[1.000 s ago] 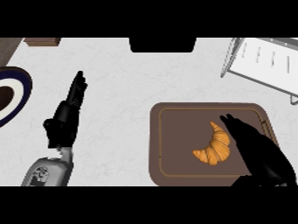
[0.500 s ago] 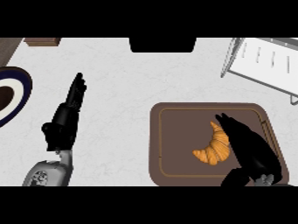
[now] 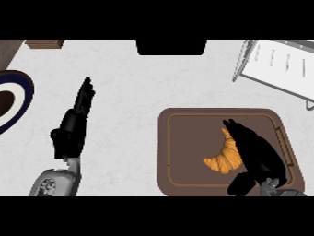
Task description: Pick the croissant from the tray and place it in the tiered basket
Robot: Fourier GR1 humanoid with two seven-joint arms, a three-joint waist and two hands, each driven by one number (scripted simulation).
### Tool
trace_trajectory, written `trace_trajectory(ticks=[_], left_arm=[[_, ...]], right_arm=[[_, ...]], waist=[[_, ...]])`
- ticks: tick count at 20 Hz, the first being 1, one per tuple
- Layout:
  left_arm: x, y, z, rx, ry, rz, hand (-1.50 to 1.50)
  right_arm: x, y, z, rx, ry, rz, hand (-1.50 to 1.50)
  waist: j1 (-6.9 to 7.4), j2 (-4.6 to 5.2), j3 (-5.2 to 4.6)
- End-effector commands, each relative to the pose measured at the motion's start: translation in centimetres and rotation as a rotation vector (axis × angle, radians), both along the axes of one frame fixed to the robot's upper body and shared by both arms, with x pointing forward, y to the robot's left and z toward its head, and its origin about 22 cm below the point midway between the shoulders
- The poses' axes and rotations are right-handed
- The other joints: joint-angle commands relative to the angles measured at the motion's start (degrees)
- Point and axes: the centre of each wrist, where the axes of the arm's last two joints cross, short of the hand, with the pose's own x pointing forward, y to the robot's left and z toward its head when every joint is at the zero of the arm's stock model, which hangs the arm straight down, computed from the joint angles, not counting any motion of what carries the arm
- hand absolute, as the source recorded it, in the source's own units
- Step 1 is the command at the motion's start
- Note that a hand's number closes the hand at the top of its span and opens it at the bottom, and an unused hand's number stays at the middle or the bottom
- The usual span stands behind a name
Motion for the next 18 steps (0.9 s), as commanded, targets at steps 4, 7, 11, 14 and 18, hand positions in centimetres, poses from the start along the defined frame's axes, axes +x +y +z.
trace_trajectory(ticks=[4,7,11,14,18], left_arm=[[-1.4,0.4,-0.4,0.011,-0.002,-0.001,0.00],[-0.5,-0.5,-0.5,-0.002,0.002,0.002,0.00],[-0.1,-0.9,0.4,-0.004,0.018,-0.007,0.00],[0.2,0.4,0.0,-0.003,-0.003,0.004,0.00],[-0.2,0.5,-0.7,-0.019,0.004,-0.009,0.00]], right_arm=[[0.9,0.3,0.0,0.046,0.001,-0.008,-1.50],[-0.5,-0.1,-0.8,0.068,-0.026,-0.018,-1.50],[-1.7,1.3,-2.0,0.086,-0.071,-0.049,1.50],[1.8,0.5,-3.6,0.026,-0.165,-0.033,1.50],[0.5,1.3,-6.8,-0.101,-0.234,0.041,1.50]], waist=[[0.09,-0.02,-0.01],[-0.06,-0.03,-0.01],[-0.15,-0.05,0.00],[0.12,0.03,0.00],[0.13,0.08,0.01]])
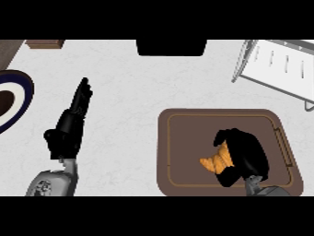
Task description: Pick the croissant from the tray and place it in the tiered basket
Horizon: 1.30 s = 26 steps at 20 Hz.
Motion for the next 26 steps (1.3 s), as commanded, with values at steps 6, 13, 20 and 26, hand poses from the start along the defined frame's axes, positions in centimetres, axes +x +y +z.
trace_trajectory(ticks=[6,13,20,26], left_arm=[[-0.2,-0.3,-0.9,0.018,0.000,-0.014,0.00],[0.5,-0.2,-0.3,0.016,-0.018,-0.040,0.00],[0.8,1.4,0.3,0.011,-0.005,-0.004,0.00],[0.3,0.0,-0.6,0.003,0.000,0.002,0.00]], right_arm=[[4.9,0.5,0.8,-0.167,0.024,-0.140,1.50],[12.3,1.2,2.6,-0.361,0.213,-0.491,1.50],[16.5,2.2,9.6,-0.424,0.028,-0.618,1.50],[16.4,3.4,18.6,-0.410,-0.177,-0.671,1.50]], waist=[[0.69,0.53,0.33],[3.29,1.38,0.34],[0.87,0.46,0.34],[-0.16,0.09,0.32]])
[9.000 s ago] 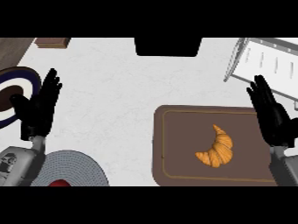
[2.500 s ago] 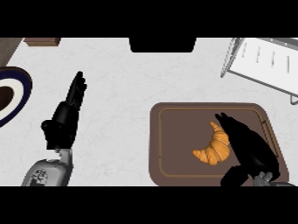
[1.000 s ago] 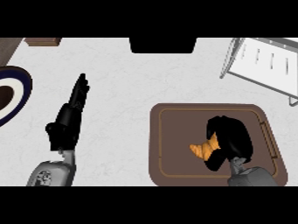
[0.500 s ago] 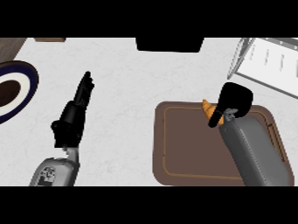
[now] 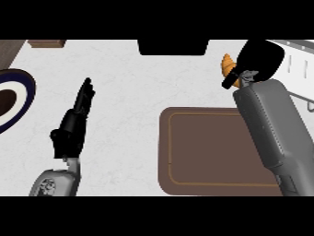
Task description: Pick the croissant from the tray and place it in the tiered basket
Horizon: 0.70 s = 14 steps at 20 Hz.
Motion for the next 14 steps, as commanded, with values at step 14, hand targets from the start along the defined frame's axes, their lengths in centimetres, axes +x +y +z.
trace_trajectory(ticks=[14], left_arm=[[-1.0,-1.1,-0.2,-0.002,0.001,-0.008,0.00]], right_arm=[[-0.1,-2.4,18.3,0.178,-0.317,-0.113,1.50]], waist=[[0.40,0.18,0.02]])
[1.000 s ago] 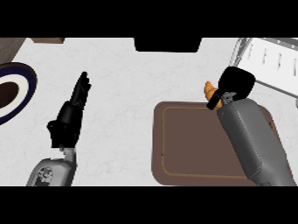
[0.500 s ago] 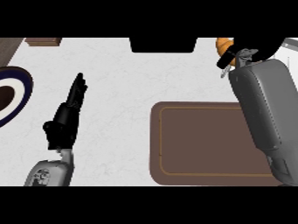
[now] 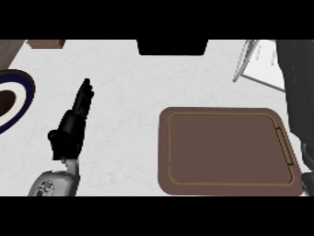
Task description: Pick the croissant from the tray and place it in the tiered basket
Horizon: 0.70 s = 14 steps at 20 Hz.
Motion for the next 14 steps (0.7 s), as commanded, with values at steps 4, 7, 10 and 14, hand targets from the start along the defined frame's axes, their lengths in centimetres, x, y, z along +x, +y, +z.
trace_trajectory(ticks=[4,7,10,14], left_arm=[[-1.1,1.0,1.1,0.011,-0.015,-0.017,0.00],[0.5,1.3,-0.9,0.003,-0.001,-0.002,0.00],[1.1,0.3,1.2,0.002,-0.033,-0.015,0.00],[-0.3,-1.5,2.2,-0.009,-0.035,-0.033,0.00]], right_arm=[[2.0,-0.8,0.4,0.120,-0.057,-0.079,1.50],[2.7,-5.1,1.9,0.106,-0.083,-0.113,1.50],[4.4,-5.3,1.1,0.092,-0.095,-0.136,1.50],[5.2,-9.4,-0.2,0.032,-0.024,-0.165,1.50]], waist=[[0.79,0.22,0.02],[0.40,0.45,0.00],[0.96,0.54,0.01],[1.45,0.61,0.05]])
